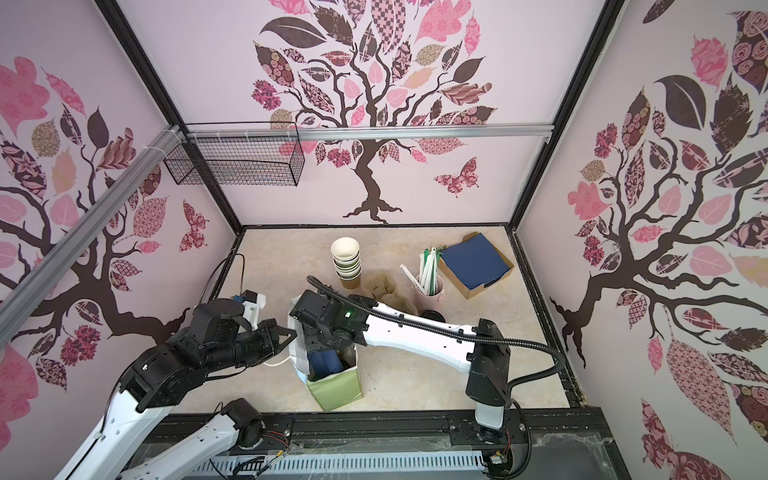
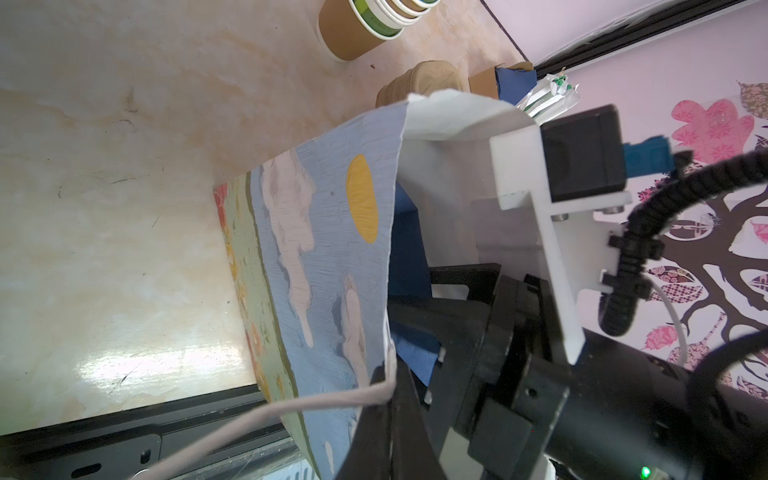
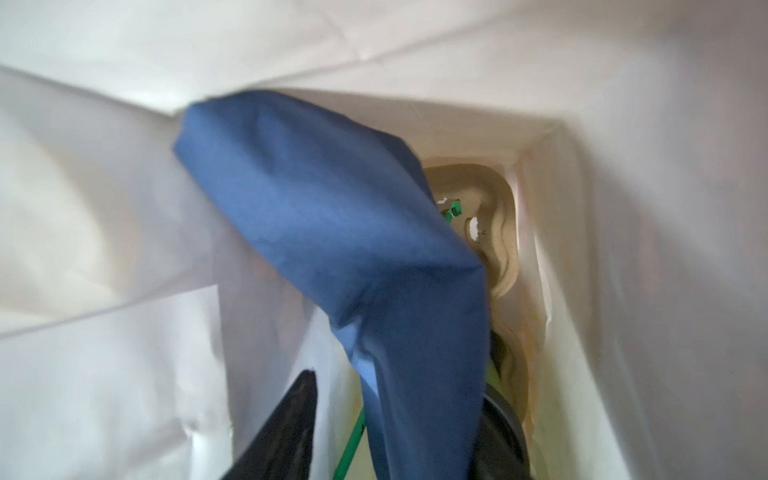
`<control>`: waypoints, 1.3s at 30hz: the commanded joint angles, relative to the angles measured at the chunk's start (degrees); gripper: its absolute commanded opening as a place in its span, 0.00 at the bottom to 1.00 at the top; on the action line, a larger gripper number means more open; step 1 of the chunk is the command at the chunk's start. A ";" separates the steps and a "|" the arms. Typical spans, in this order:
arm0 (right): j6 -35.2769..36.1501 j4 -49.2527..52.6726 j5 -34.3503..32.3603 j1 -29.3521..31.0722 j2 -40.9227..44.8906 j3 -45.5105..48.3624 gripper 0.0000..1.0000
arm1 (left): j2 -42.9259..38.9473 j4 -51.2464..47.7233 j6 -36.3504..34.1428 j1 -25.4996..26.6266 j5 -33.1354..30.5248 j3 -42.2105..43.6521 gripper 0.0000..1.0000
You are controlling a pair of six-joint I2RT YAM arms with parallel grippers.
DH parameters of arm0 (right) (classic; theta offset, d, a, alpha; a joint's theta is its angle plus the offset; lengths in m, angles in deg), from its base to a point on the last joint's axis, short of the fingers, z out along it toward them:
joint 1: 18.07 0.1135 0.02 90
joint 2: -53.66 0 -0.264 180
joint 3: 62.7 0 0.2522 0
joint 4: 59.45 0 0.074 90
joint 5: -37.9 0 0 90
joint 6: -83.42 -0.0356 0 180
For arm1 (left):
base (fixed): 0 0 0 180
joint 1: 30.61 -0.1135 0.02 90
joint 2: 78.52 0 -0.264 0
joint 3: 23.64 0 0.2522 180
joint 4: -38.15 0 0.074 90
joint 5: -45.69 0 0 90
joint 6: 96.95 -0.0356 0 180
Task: Pack the takeout coffee
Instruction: 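Lower the napkin into the bag with the right gripper while the left holds the rim, then open the right gripper and lift it out of the bag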
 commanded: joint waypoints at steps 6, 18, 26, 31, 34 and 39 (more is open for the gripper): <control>2.34 5.55 -4.58 2.50 5.73 -7.54 0.65 | 0.41 0.93 -0.01 -0.15 -1.26 1.21 0.00; 7.64 14.09 -11.93 5.02 3.97 -15.97 0.38 | 0.55 0.38 -0.10 -0.18 -2.82 0.68 0.00; 9.33 13.29 -11.64 5.04 1.96 -11.30 0.22 | 0.41 0.41 -0.10 -0.19 -3.86 0.33 0.00; 10.90 14.90 -12.05 5.02 2.78 -17.67 0.26 | -0.67 0.12 -0.18 -0.21 -7.14 0.10 0.00; 12.02 17.19 -13.34 4.95 4.31 -22.92 0.30 | -1.68 -0.01 -1.00 -0.17 -11.05 -0.49 0.00; 12.29 19.33 -17.36 3.69 11.28 -22.89 0.31 | -2.89 -0.09 -3.69 -0.28 -19.74 -1.16 0.00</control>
